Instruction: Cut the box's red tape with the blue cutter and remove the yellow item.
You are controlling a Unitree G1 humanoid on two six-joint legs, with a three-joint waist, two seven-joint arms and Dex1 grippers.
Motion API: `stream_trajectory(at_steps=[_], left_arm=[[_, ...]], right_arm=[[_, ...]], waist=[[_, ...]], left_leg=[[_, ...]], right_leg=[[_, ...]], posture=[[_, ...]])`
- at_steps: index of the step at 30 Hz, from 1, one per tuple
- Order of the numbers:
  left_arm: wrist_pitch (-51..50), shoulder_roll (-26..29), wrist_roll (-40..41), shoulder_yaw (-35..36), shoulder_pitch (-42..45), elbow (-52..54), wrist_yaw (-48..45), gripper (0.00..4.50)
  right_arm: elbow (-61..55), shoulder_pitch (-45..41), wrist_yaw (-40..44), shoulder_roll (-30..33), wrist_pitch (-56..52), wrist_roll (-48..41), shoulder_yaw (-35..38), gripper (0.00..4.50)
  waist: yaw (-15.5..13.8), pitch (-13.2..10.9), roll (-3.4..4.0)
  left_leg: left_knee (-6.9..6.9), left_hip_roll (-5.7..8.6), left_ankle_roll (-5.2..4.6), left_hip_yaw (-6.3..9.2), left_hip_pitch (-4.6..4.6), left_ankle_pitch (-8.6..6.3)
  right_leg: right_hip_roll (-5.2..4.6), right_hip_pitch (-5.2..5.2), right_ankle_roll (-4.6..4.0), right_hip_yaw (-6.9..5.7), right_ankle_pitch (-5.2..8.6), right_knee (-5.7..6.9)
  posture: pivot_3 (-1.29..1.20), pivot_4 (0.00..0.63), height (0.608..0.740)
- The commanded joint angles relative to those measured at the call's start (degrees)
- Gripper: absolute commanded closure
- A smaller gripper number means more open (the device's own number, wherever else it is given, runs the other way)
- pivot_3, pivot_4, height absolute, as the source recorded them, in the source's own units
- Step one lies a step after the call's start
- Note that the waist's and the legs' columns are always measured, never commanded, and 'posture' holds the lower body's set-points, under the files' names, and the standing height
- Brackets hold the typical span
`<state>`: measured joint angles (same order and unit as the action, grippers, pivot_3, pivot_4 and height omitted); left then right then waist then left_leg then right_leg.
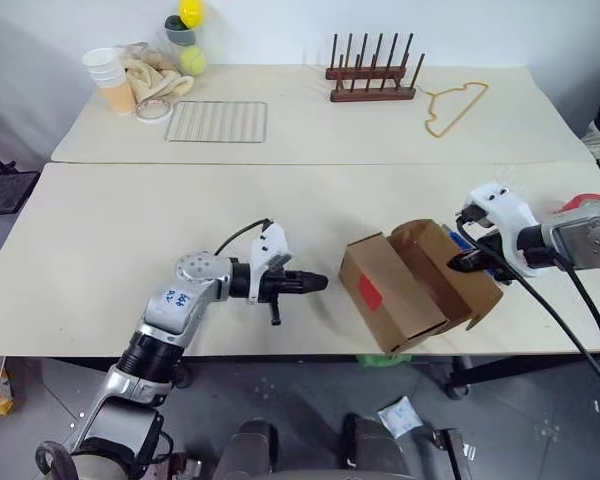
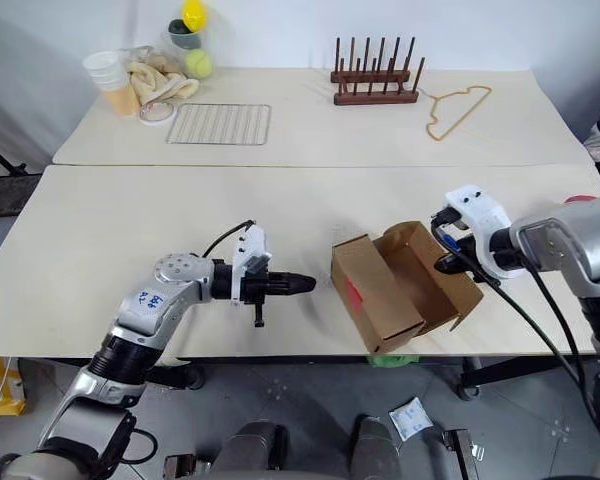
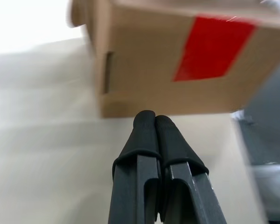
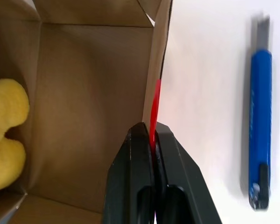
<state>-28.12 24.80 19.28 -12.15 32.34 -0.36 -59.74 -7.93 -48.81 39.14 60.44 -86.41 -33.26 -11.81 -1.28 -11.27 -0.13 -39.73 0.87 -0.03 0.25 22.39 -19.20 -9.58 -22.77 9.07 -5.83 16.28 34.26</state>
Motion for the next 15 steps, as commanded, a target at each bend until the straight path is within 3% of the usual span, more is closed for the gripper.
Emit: stream_trajectory(at_steps=[1,7,15], left_arm=[[0.54,1.09,3.22,2.74,0.38,4.19,-2.04,4.5],[-4.52,-4.7,8.46,2.01,10.38,8.08,-1.15,4.5],[-1.67,-8.9,0.18,-7.63,15.78,2.32,0.2,4.5]], right_arm=[[-1.74,-1.89,-0.32,0.36,0.08,0.94,2.08,4.49],[-1.39,-4.21,-0.02,0.4,0.03,1.78,1.07,4.49],[-1.75,-5.69,-0.13,-0.19,-0.94,1.89,0.93,4.49]], waist=[[-0.19,0.0,0.0],[-0.65,0.0,0.0],[0.21,0.0,0.01]], left_leg=[[-0.02,0.01,0.0,0.0,0.0,0.0],[-0.2,0.03,-0.01,0.08,0.13,0.0],[0.0,0.03,-0.02,-0.03,0.0,-0.01]], right_leg=[[0.0,0.0,0.0,0.01,0.0,0.0],[0.0,0.02,0.02,-0.02,-0.01,0.0],[0.0,0.01,0.05,0.02,-0.03,-0.02]], posture=[[0.0,0.15,0.74],[0.0,0.15,0.74],[0.0,0.15,0.74]])
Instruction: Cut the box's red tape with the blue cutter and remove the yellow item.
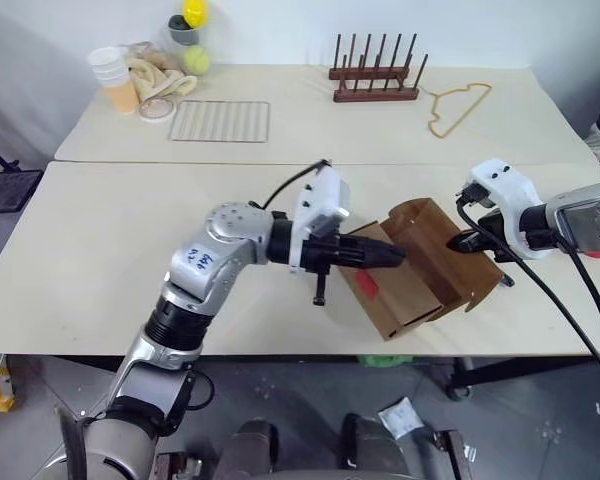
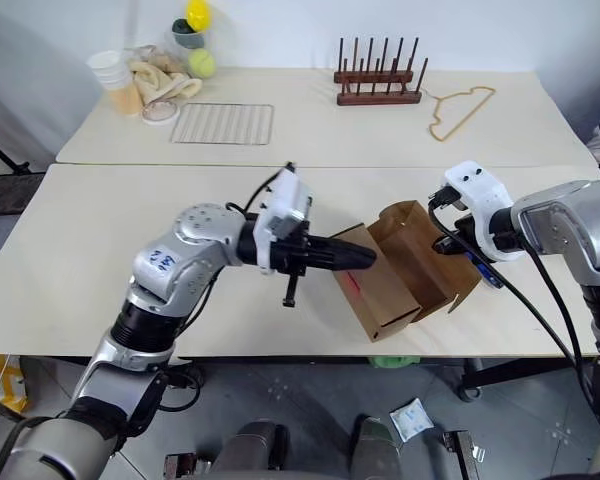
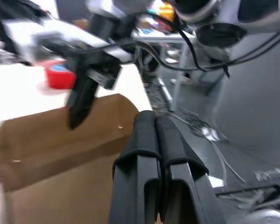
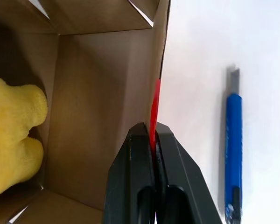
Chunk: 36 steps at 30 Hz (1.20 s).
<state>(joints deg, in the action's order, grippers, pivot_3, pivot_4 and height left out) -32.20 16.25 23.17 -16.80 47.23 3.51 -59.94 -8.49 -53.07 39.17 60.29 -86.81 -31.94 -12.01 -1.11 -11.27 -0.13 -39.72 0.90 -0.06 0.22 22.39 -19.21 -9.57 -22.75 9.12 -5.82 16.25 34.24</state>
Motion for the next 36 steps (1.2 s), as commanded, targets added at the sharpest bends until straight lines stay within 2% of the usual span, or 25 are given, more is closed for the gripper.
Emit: stream_trajectory(at_steps=[1,5,11,24,29,36], left_arm=[[2.89,-0.55,-4.62,-3.92,1.01,-2.25,0.46,4.5],[4.69,-0.02,-8.34,-7.8,-0.32,-3.5,-0.21,4.5],[3.2,0.43,-10.2,-8.09,-2.71,-4.51,1.95,4.5],[-2.86,10.19,-11.58,-8.36,-6.75,-2.04,0.91,4.5],[-4.8,7.94,-11.83,-6.52,-8.78,-1.85,6.35,4.5],[-5.65,2.69,-11.75,-2.06,-10.15,-2.82,13.8,4.5]], right_arm=[[-1.25,-1.47,-0.19,-0.12,-0.64,0.59,1.15,4.49],[-1.51,-1.41,-0.37,-0.41,-1.18,0.67,1.55,4.49],[-1.49,-0.8,-0.25,-0.13,-1.24,0.83,2.2,4.49],[2.43,-0.24,4.47,5.55,3.05,1.9,1.37,4.49],[-0.13,4.89,8.26,7.46,2.23,-1.0,1.19,4.49],[-2.7,7.46,5.5,2.91,-0.22,-1.65,4.6,4.49]], waist=[[-0.01,0.0,0.0],[-0.27,0.0,0.0],[-0.44,0.0,0.0],[-0.53,0.02,0.02],[-0.78,0.03,0.02],[-0.55,0.02,0.04]], left_leg=[[0.0,0.0,0.0,0.0,0.0,0.0],[-0.04,0.01,0.0,-0.01,0.02,0.0],[-0.12,0.01,-0.01,0.03,0.01,0.0],[-0.25,0.0,-0.03,0.07,-0.17,-0.02],[-0.27,0.02,-0.1,0.07,-0.15,-0.06],[-0.24,0.01,-0.1,0.07,0.06,-0.05]], right_leg=[[0.0,0.0,0.0,0.0,0.0,0.01],[0.0,0.0,0.0,0.02,0.0,0.0],[0.0,0.05,0.0,0.01,0.0,0.0],[0.0,0.31,-0.01,0.02,-0.01,0.06],[-0.01,0.28,0.0,0.03,-0.01,0.05],[-0.01,0.05,0.0,0.01,-0.02,0.06]], posture=[[0.0,0.15,0.74],[0.0,0.15,0.74],[0.0,0.15,0.74],[0.0,0.15,0.74],[0.0,0.15,0.74],[0.0,0.15,0.74]])
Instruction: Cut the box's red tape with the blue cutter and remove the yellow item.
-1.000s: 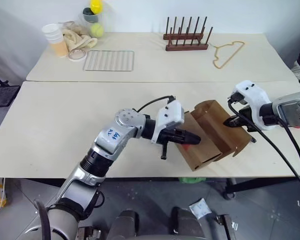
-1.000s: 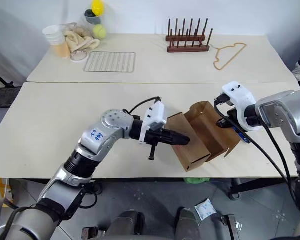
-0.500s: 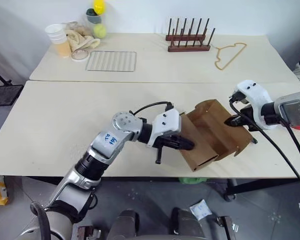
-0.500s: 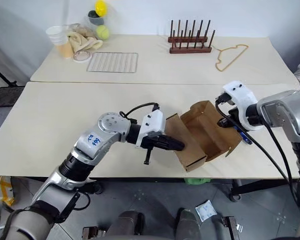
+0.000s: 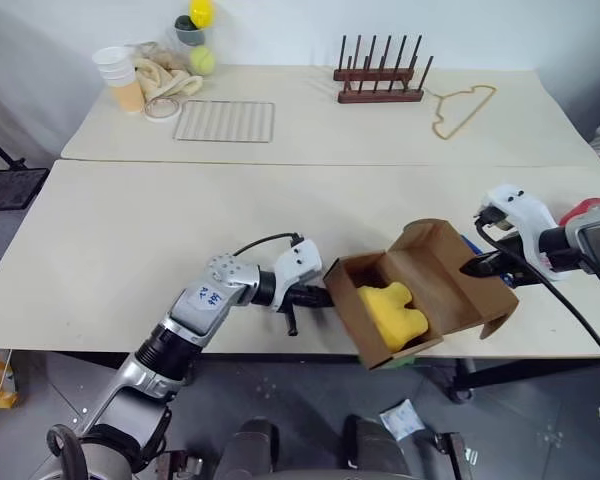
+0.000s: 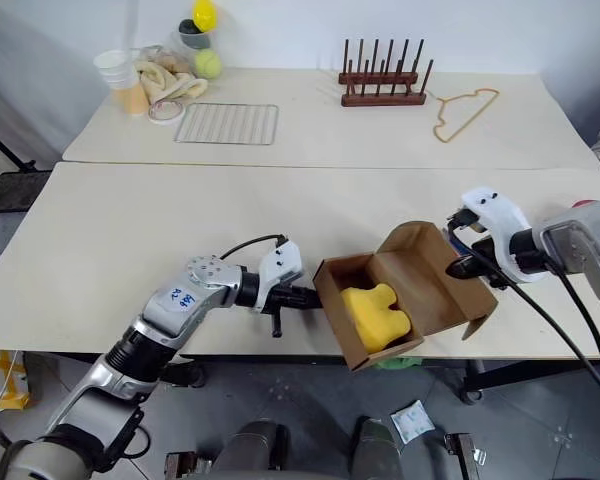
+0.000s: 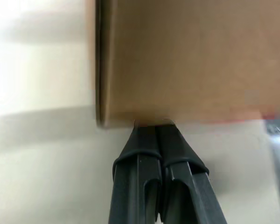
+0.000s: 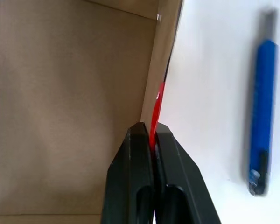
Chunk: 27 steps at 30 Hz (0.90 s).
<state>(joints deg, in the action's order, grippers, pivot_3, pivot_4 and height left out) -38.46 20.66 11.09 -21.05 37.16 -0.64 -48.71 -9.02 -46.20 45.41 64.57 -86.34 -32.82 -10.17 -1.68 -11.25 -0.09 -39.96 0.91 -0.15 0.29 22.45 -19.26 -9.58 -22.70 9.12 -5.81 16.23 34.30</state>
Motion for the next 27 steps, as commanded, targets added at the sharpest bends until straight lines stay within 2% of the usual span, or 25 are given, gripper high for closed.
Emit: stream_trajectory(at_steps=[1,4,9,17,18,21,23,27], left_arm=[[0.48,-2.17,0.34,2.64,-0.3,1.51,3.29,4.5],[-1.35,-2.15,1.41,3.92,-1.54,3.24,3.67,4.5],[-2.01,2.06,0.4,4.93,-3.96,4.21,2.67,4.5],[4.2,7.84,1.17,8.61,-5.29,2.22,-0.44,4.5],[5.6,8.8,1.57,9.4,-5.35,2.0,-1.58,4.5],[11.86,13.0,3.09,14.03,-5.65,-0.53,-5.73,3.89],[14.73,15.7,3.72,15.45,-6.04,-1.92,-8.94,3.34],[14.88,22.54,8.04,20.88,-10.08,-1.25,-16.14,2.21]], right_arm=[[-2.49,0.97,-1.34,-1.97,-0.87,-0.65,3.23,4.49],[-3.41,1.91,-3.88,-3.87,-1.26,0.15,4.93,4.49],[-4.45,2.61,-6.14,-6.13,-2.65,0.25,7.33,4.49],[-6.17,3.94,-10.85,-11.4,-4.85,1.27,13.0,4.49],[-6.48,4.18,-11.26,-11.88,-4.6,1.28,13.78,4.06],[-6.39,3.44,-9.72,-12.92,-5.0,-1.15,17.74,3.16],[-6.81,3.33,-9.39,-12.64,-4.11,-1.77,19.47,2.52],[-8.0,8.13,-4.23,-9.45,6.55,-2.99,25.64,1.25]], waist=[[0.07,0.0,0.0],[0.15,0.0,0.0],[0.2,0.0,0.0],[0.24,0.0,0.0],[0.25,0.0,0.0],[0.32,-0.01,0.01],[0.34,-0.01,0.02],[0.2,-0.01,0.01]], left_leg=[[0.0,0.0,0.0,0.0,0.0,0.0],[0.01,-0.01,0.0,0.0,-0.01,0.0],[0.01,-0.02,0.01,-0.01,-0.03,0.0],[0.01,-0.02,0.02,-0.02,-0.06,0.0],[0.01,-0.02,0.02,-0.02,-0.06,0.0],[0.04,-0.02,0.02,-0.05,-0.05,0.0],[0.07,-0.03,0.02,-0.04,-0.06,0.0],[0.11,-0.02,0.03,-0.07,-0.07,-0.02]], right_leg=[[0.0,0.0,0.0,-0.01,0.0,0.0],[0.0,0.0,0.0,0.0,0.0,0.0],[0.0,0.0,0.0,0.0,0.0,0.02],[0.0,0.01,0.0,0.01,0.0,0.04],[0.01,0.01,0.0,0.01,0.0,0.04],[0.01,-0.03,0.0,0.01,0.0,0.06],[0.01,-0.05,0.0,0.01,0.0,0.06],[0.01,-0.04,0.0,0.0,0.0,0.03]], posture=[[0.0,0.15,0.74],[0.0,0.15,0.74],[0.0,0.15,0.74],[0.0,0.15,0.74],[0.0,0.15,0.74],[0.0,0.15,0.74],[0.0,0.15,0.74],[0.0,0.15,0.74]])
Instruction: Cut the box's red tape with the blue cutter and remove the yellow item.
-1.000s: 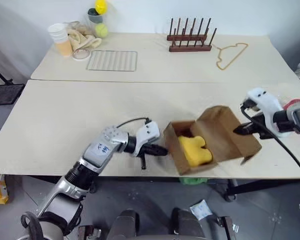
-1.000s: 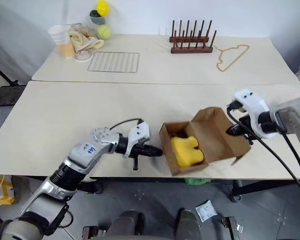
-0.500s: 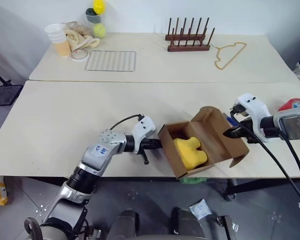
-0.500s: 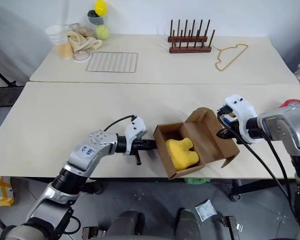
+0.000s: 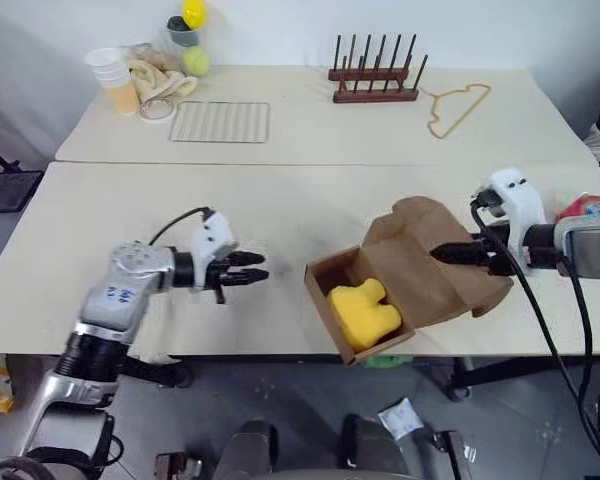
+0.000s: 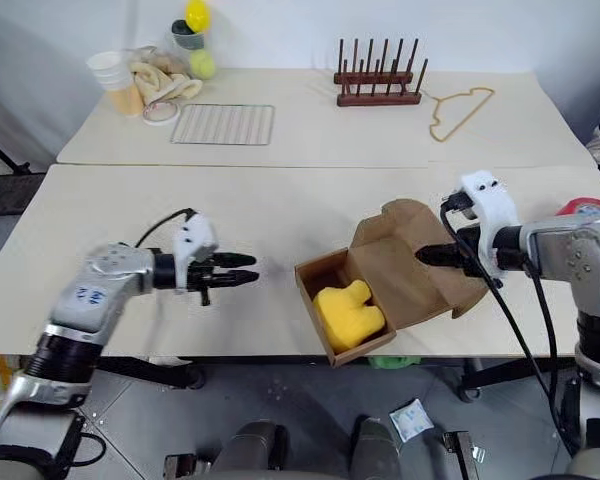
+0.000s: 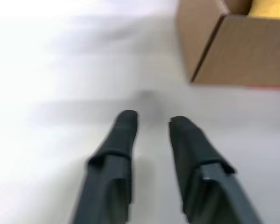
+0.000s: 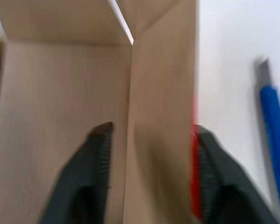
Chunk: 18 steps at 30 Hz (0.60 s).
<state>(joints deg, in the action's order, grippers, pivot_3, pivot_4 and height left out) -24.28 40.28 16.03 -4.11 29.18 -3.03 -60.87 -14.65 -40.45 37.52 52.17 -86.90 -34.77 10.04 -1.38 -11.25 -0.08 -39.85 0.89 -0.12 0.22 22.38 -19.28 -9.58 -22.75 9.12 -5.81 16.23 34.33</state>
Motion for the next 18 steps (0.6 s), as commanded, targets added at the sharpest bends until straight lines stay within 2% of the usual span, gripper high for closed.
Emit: stream_trajectory(at_steps=[1,4,7,8,13,18], left_arm=[[0.74,3.72,4.2,5.39,-3.4,1.26,-4.78,1.94],[3.11,6.07,6.39,10.1,-8.82,1.46,-7.17,1.06],[8.62,5.91,8.67,16.41,-12.52,-0.56,-7.88,0.16],[9.43,6.29,9.65,19.2,-13.97,-1.99,-7.98,0.04],[9.63,11.2,10.63,27.1,-23.48,-5.33,-10.64,0.04],[6.54,14.01,12.56,30.21,-28.49,-0.52,-11.36,0.04]], right_arm=[[-2.76,4.33,6.05,3.36,11.71,-1.14,7.11,0.96],[-3.11,11.29,14.62,3.07,26.86,-1.72,13.92,0.0],[-2.09,15.56,20.5,1.48,38.5,-2.27,18.23,0.0],[-1.7,16.22,22.94,0.38,43.67,-2.51,19.56,0.0],[-3.21,24.66,38.11,0.62,58.23,-3.5,19.82,0.0],[-4.73,31.85,41.88,-0.79,66.91,-2.71,19.59,0.0]], waist=[[-0.13,0.0,0.0],[-0.07,0.0,0.0],[0.08,0.0,0.0],[0.08,0.0,0.0],[0.57,0.0,-0.01],[-0.09,0.0,-0.03]], left_leg=[[0.04,0.0,0.0,0.02,0.0,-0.01],[0.07,0.0,-0.02,-0.02,-0.02,-0.03],[0.12,-0.03,-0.02,-0.1,-0.1,-0.03],[0.11,-0.05,-0.02,-0.12,-0.1,-0.02],[0.21,-0.11,-0.02,-0.2,-0.31,-0.03],[0.22,-0.11,-0.04,-0.27,-0.35,-0.11]], right_leg=[[0.0,0.0,0.0,-0.02,0.0,-0.01],[0.0,0.01,0.02,-0.02,-0.01,-0.03],[0.0,0.03,0.02,0.0,-0.01,-0.02],[0.0,0.03,0.02,0.01,-0.01,-0.03],[0.01,0.08,0.01,0.02,0.0,0.07],[-0.01,0.13,0.01,0.0,-0.01,0.01]], posture=[[0.0,0.15,0.74],[0.0,0.15,0.74],[0.0,0.15,0.74],[0.0,0.15,0.74],[0.0,0.15,0.74],[0.0,0.15,0.74]])
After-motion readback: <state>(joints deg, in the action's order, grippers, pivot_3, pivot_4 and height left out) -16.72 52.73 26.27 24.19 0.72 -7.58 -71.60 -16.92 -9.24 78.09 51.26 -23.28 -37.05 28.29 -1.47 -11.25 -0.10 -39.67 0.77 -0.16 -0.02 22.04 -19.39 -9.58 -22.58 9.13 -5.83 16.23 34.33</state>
